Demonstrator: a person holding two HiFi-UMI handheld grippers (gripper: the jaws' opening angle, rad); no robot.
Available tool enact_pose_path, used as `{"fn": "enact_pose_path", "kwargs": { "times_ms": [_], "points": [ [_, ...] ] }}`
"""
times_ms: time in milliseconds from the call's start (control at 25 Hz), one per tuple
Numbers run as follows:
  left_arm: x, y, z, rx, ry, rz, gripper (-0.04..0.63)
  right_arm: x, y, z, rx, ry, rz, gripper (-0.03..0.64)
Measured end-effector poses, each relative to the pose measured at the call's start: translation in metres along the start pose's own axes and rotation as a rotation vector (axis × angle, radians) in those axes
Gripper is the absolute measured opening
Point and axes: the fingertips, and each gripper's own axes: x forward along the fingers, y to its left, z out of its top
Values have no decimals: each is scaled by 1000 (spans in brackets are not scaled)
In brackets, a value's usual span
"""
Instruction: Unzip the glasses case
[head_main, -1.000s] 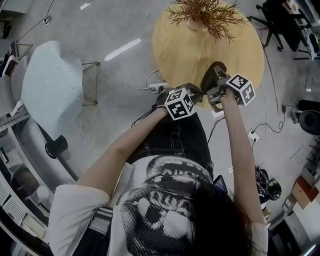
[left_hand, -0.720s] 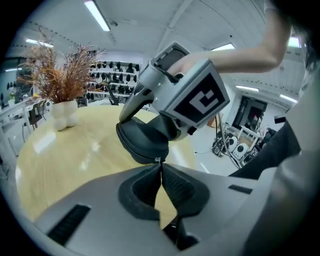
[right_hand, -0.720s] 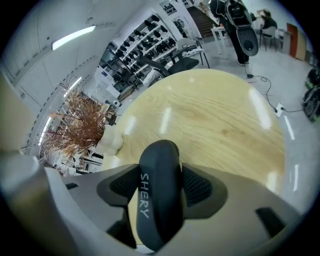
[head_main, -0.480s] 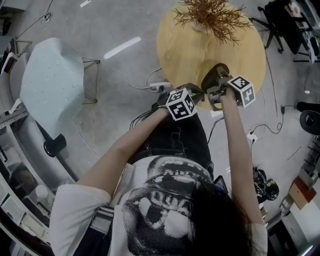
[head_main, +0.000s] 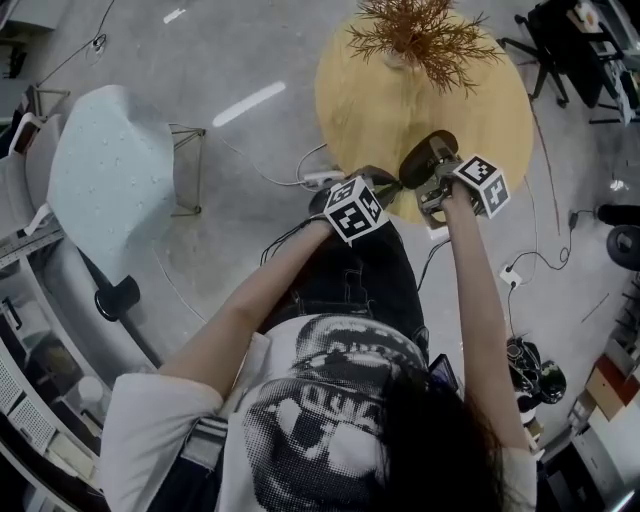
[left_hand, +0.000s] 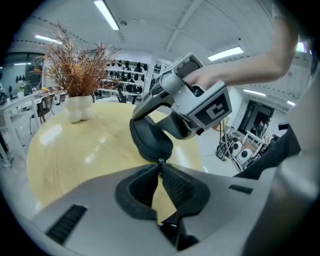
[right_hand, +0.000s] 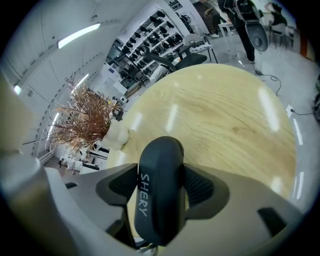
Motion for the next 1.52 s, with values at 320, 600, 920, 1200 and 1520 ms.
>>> {"fn": "enact_pose_path", "kwargs": {
  "times_ms": [320, 600, 920, 1200, 1520],
  "points": [
    [-27, 9, -7, -10, 11, 18, 17, -8, 16, -4, -279, 33, 1, 294],
    [-57, 21, -5, -75, -18, 72, 17, -35, 27, -17, -469, 38, 60, 277],
    [-76, 23, 4, -106, -47, 115, 17, -64, 35, -51, -556, 48, 179, 234],
    [-84, 10, 20, -101, -80, 125, 17, -99, 47, -76, -619, 37, 296, 212],
    [-95, -21, 38, -78, -115, 154, 17, -144, 33, -96, -658, 22, 364, 199]
  ]
}}
